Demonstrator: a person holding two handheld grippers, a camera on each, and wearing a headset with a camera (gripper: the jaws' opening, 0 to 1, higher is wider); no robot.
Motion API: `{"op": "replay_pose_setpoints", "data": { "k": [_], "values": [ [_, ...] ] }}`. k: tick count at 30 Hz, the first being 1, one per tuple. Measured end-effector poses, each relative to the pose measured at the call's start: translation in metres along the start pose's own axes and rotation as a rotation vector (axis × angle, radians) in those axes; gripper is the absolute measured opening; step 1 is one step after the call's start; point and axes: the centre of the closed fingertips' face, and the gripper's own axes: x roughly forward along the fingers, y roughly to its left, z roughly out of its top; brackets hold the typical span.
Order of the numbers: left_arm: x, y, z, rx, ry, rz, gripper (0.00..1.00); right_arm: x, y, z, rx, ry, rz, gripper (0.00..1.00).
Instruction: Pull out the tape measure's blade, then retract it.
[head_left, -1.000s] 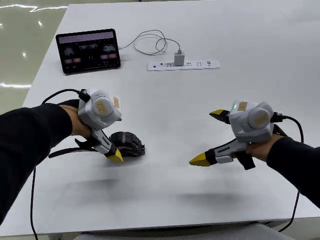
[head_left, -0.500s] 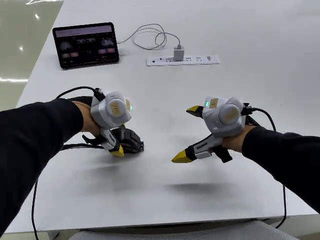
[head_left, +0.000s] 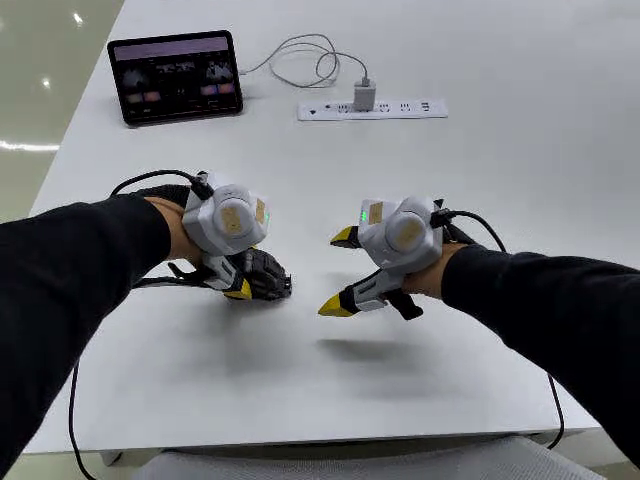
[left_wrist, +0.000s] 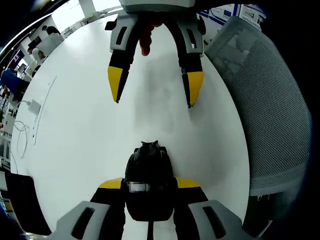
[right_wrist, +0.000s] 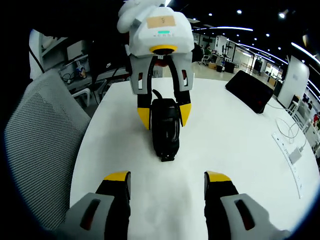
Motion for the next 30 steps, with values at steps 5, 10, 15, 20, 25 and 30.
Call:
{"op": "replay_pose_setpoints", "data": {
  "k": [5,10,15,20,25,30],
  "values": [
    [0.0,0.001,-0.001,-0.013,0.008,0.004,0.33,0.022,0.002,-0.001,0.01,0.026,0.035,0.47],
    [0.001,0.002,-0.001,-0.027,0.01,-0.004,0.33,0.036,0.003,0.004,-0.006,0.04,0.066,0.37],
    [0.001,0.002,-0.001,-0.046,-0.001,-0.012,0.33,0.044,0.005,0.005,-0.017,0.069,0.094,0.3],
    [0.001,0.002,0.0,-0.059,-0.015,-0.008,0.33,0.048,0.002,0.005,-0.011,0.081,0.091,0.25],
    [0.001,0.002,0.0,-0.071,-0.022,-0.003,0.33,0.054,0.0,0.008,-0.04,0.078,0.074,0.13],
    [0.001,0.002,-0.001,-0.078,-0.018,-0.002,0.33,0.053,0.0,0.006,-0.062,0.076,0.09,0.11]
  ]
}}
